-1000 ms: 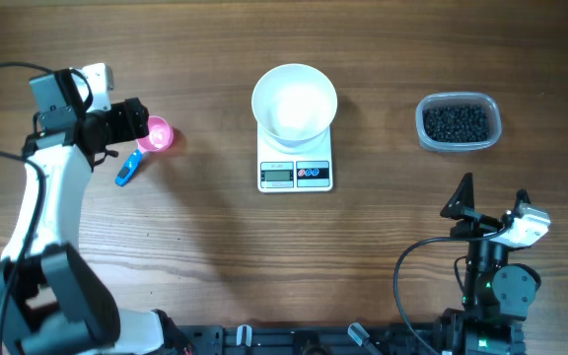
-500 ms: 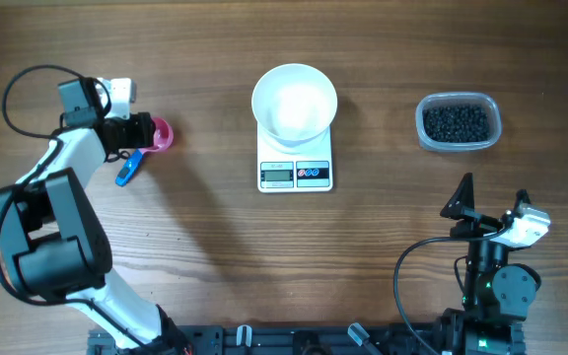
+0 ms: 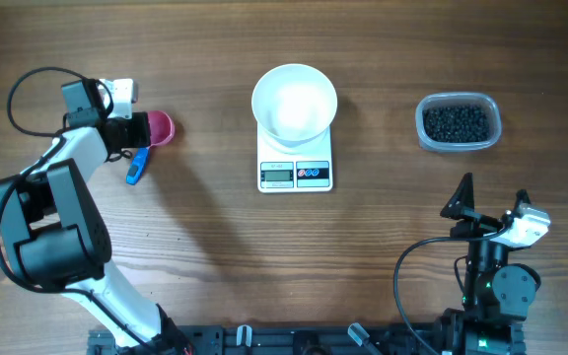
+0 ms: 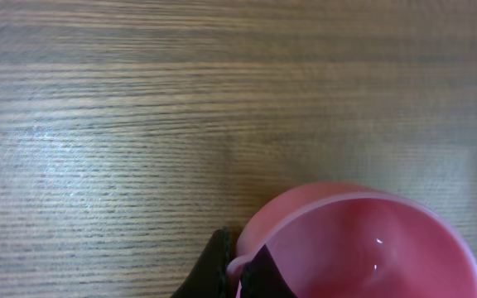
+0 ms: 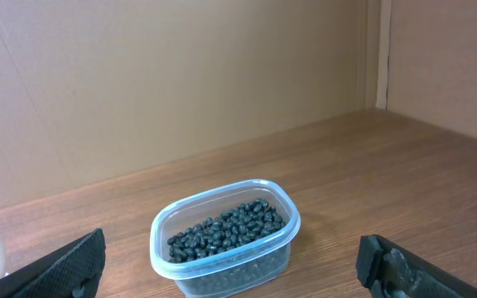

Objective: Scoop item into bowl and weigh 150g on scale

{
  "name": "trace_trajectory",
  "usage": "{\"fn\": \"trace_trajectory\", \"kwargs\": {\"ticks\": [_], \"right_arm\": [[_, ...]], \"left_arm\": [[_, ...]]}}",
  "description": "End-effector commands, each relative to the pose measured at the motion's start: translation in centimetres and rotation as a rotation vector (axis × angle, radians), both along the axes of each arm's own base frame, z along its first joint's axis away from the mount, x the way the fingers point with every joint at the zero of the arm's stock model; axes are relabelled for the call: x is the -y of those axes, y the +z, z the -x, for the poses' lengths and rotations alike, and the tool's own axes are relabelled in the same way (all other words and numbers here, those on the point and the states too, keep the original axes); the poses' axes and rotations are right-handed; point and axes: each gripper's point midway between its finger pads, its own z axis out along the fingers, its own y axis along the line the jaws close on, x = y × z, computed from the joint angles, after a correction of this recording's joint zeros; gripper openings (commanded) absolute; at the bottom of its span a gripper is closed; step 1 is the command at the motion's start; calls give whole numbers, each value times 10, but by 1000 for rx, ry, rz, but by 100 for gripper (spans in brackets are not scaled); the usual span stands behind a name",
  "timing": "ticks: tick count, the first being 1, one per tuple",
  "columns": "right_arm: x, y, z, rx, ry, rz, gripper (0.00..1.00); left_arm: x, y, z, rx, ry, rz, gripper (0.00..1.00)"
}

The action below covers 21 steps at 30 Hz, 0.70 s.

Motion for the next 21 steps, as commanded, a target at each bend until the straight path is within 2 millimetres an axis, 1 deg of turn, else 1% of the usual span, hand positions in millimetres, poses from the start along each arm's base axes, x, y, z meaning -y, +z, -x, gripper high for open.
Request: {"fn": "trace_trajectory", "kwargs": {"ticks": [1,2,3,5,6,8,10,11,13,15,16,18,20,21], "right_arm": [[1,2,1,13,-11,-6,100],[1,2,1,13,-11,-6,100],[1,2,1,13,-11,-7,100],[1,2,1,13,-11,-6,100],[1,2,1,12,-11,-7,100],[1,2,1,13,-11,-6,100],[1,2,1,13,-11,-6,100],[1,2,1,13,-11,-6,100],[1,2,1,13,-11,-7,100],[1,2,1,13,-11,-7,100],[1,2,1,13,-11,-7,100],[1,2,1,14,-10,-10,100],[-2,3,0,33,9,-68,100],[-4,9,0,71,25,-121,100]], "left_arm": [[-1,46,-18,80,194,131,4],[-2,68,-22,114,260,177,4],[-1,85,-24,140,314,226,4],[4,119,-23,181,397,333,4],[9,138,-19,197,435,394,4],[19,164,-9,197,492,495,4],[37,187,6,164,548,614,4],[44,194,15,137,581,664,4],[60,202,35,43,706,785,4],[74,202,55,-67,840,879,4],[80,200,65,-126,907,917,4],[97,191,91,-278,1058,971,4],[110,184,110,-380,1133,972,4],[117,182,116,-412,1143,964,4]]}}
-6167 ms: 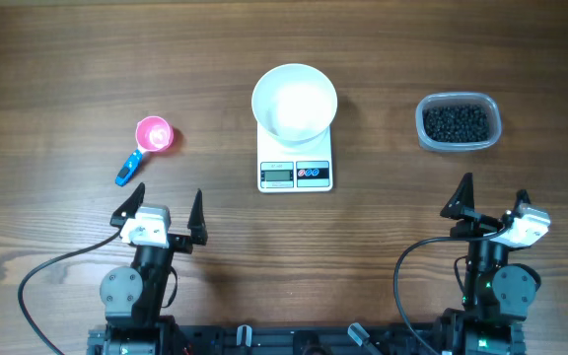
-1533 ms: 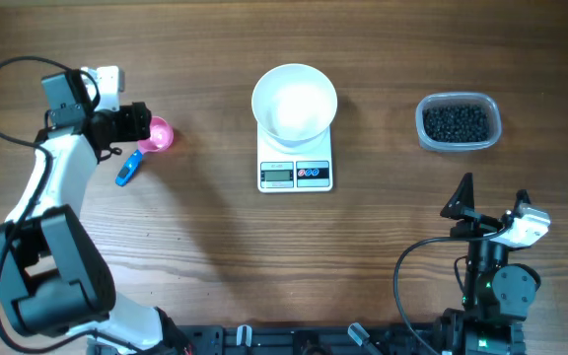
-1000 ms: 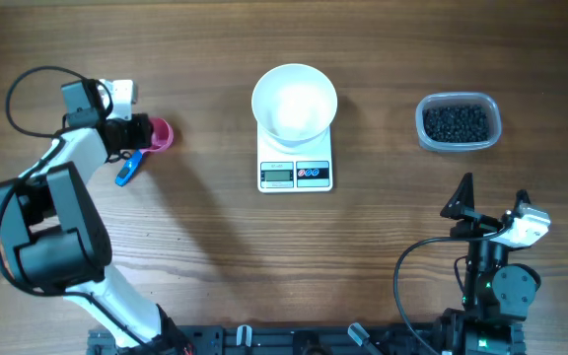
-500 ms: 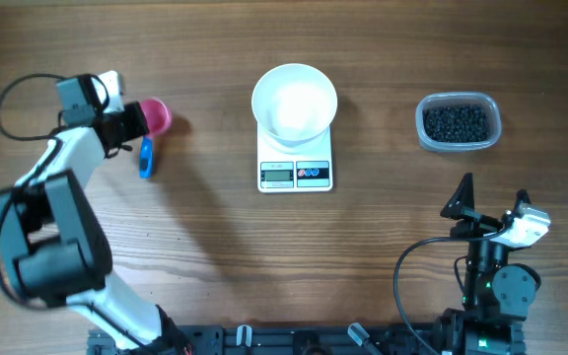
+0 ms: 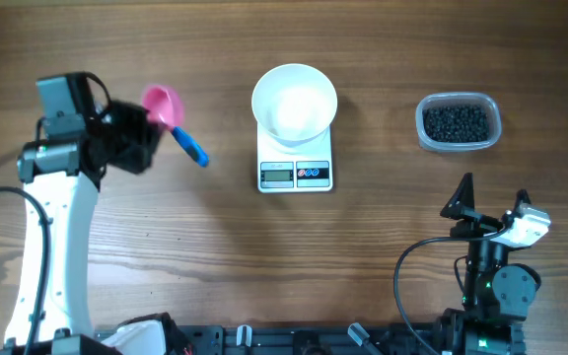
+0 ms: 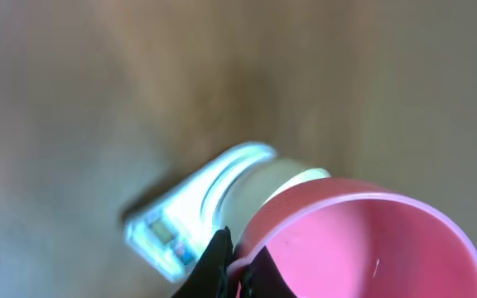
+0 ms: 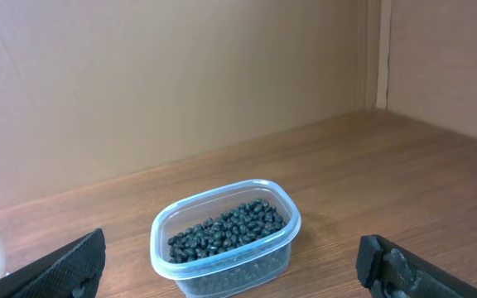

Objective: Scoop item into bowl and weigh 150g on scale

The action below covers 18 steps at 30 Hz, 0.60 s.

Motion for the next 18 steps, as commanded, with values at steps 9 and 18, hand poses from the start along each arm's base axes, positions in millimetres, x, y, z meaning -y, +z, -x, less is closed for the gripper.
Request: {"fn": "trace_trajectory", "kwargs": {"ticks": [9,18], "right_arm": [[-93,32,5,101,569,-814,100],[-135,73,12,-67,812,-822,100]], "left_arm": [[50,-3,34,-210,92,165,4],[60,-3,36,-251,140,214,4]]}}
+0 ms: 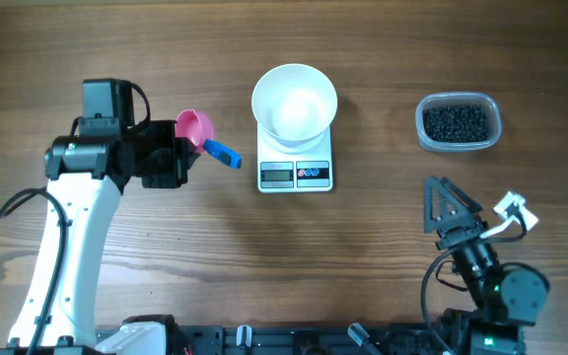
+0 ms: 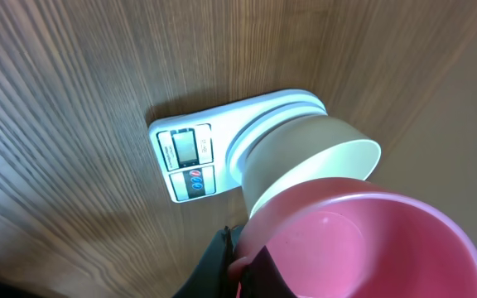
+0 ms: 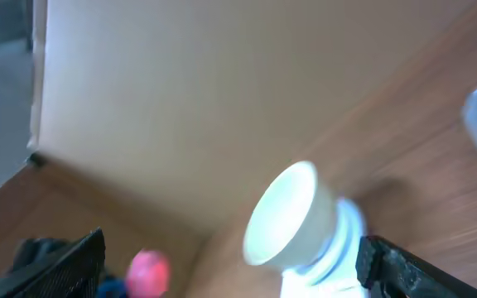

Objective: Scoop item into bowl and weigh 150g on scale

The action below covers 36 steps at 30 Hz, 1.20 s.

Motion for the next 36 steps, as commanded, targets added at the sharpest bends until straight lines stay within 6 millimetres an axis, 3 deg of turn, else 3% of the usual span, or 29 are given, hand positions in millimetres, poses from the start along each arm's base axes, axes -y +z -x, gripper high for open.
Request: {"fn": "trace_trajectory", "kwargs": {"ticks": [1,4,8,14,18,21,24,30,33,34,36], "right_arm": [[-29,33,5,-18,203,23,100],[-42,53,-2,-27,323,83,100],[-54,78,-27,-117,485,106,100],[-75,80,-61,-258,569,174,100],[-112,68,-71,-297,628,266,100],[-138,49,-74,-337,661,305,100],[-139,8,-87,-475,577,359,100],[-146,-37,-98,-682,583,255,100],[-172,-28,-85,-575,788,246,100],[-177,-25,-83,-545,820,250,91],[-187,-21,-78,-521,847,258,84]], "left_arm": [[8,8,2,1,15,29,4],[10,7,4,-5,10,30,4],[14,6,7,-35,29,43,4],[13,3,12,-76,65,54,4],[3,-3,13,-84,93,-18,4],[-6,-7,14,-88,112,-85,4],[-12,-11,16,-93,123,-150,4],[-20,-20,26,-135,122,-245,4],[-17,-25,29,-162,116,-251,4],[-16,-26,30,-174,124,-248,4],[-12,-28,30,-184,137,-240,4]]}}
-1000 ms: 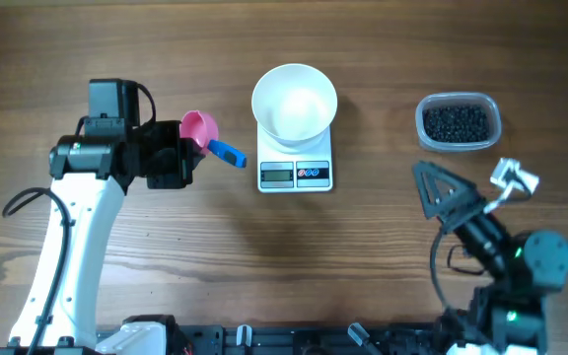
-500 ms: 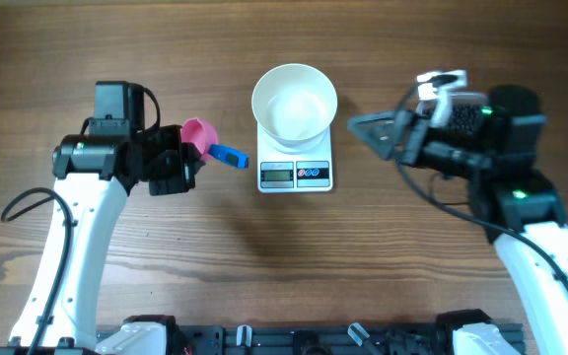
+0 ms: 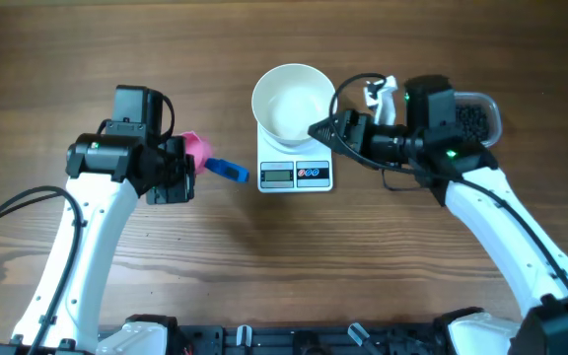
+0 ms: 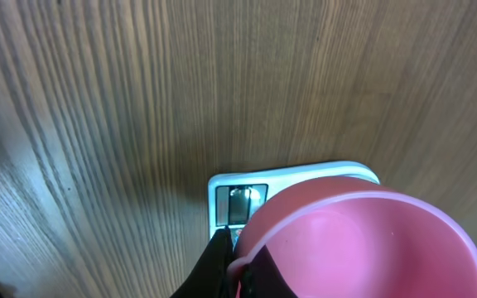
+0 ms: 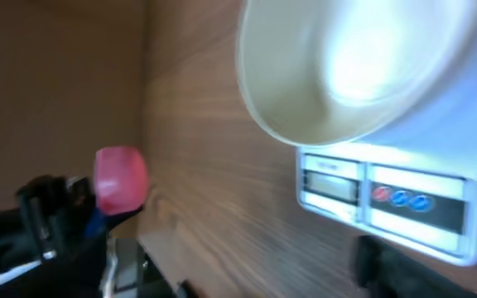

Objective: Scoop item into bowl and weigh 150g on scale

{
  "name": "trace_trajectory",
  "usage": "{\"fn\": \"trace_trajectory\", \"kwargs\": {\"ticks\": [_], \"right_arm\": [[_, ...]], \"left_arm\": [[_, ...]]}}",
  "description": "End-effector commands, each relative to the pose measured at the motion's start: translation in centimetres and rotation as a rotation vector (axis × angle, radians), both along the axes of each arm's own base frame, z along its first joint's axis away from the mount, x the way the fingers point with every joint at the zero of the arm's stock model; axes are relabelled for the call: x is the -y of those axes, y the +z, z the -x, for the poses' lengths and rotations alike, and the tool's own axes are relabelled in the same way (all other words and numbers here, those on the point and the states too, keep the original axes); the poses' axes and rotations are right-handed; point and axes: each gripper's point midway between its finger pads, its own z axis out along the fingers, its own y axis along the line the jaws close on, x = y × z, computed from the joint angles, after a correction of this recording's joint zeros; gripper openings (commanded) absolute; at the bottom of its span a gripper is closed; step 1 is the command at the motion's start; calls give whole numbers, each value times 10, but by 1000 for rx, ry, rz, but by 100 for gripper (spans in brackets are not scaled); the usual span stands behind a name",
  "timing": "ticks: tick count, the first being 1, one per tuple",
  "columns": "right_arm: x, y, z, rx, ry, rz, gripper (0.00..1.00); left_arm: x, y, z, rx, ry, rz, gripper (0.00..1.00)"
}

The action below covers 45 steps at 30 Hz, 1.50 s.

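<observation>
My left gripper (image 3: 187,163) is shut on the blue handle (image 3: 227,171) of a pink scoop (image 3: 197,150), held above the table just left of the scale. In the left wrist view the empty scoop cup (image 4: 363,244) fills the lower right, the scale (image 4: 243,194) behind it. A white bowl (image 3: 294,99), empty, stands on the white scale (image 3: 296,173). My right gripper (image 3: 325,130) hangs open at the bowl's right rim. The right wrist view shows the bowl (image 5: 363,66), the scale (image 5: 387,199) and the scoop (image 5: 121,178) far off. A tub of black beans (image 3: 473,116) is partly hidden behind the right wrist.
Both arms reach in over the wooden table (image 3: 264,256), one on each side of the scale. The right arm's forearm (image 3: 506,227) crosses the right half of the table. A cardboard wall (image 5: 48,66) stands behind the table.
My right arm has moved from the front right corner up to the bowl's right rim, in front of the bean tub. My left gripper, still holding the scoop, has shifted slightly right toward the scale.
My left gripper was down at the far left, shut on the pink scoop on the table. Then it held the scoop lifted, each time closer to the scale. The right arm rested at the front right, then turned toward the bowl, and now hangs beside it.
</observation>
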Motion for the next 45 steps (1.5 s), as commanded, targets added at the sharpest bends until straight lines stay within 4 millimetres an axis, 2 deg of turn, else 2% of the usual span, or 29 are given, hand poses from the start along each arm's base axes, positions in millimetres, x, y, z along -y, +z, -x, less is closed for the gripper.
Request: {"fn": "trace_trajectory", "kwargs": {"ticks": [1,9,16,17,21,25,33,45], "right_arm": [[-31,20,19,67,155,-72,81],[-83,34,42,59,192,-111,64],[-102,25,50,-7,112,-75,47],[-105,25,52,-23,104,-79,47],[-111,26,56,-51,89,-90,45],[-116,26,62,-71,93,-94,36],[-122,29,65,-62,102,-103,29],[-122,29,62,-72,69,-103,26]], "left_arm": [[1,-3,-1,-19,45,-19,4],[20,-3,4,-30,43,-3,4],[27,-3,5,-33,42,4,4],[28,-3,5,-32,42,4,4],[28,-3,5,-32,41,5,4],[28,-3,5,-33,41,5,4],[34,-2,7,-41,30,40,4],[44,0,10,-63,36,102,4]]}}
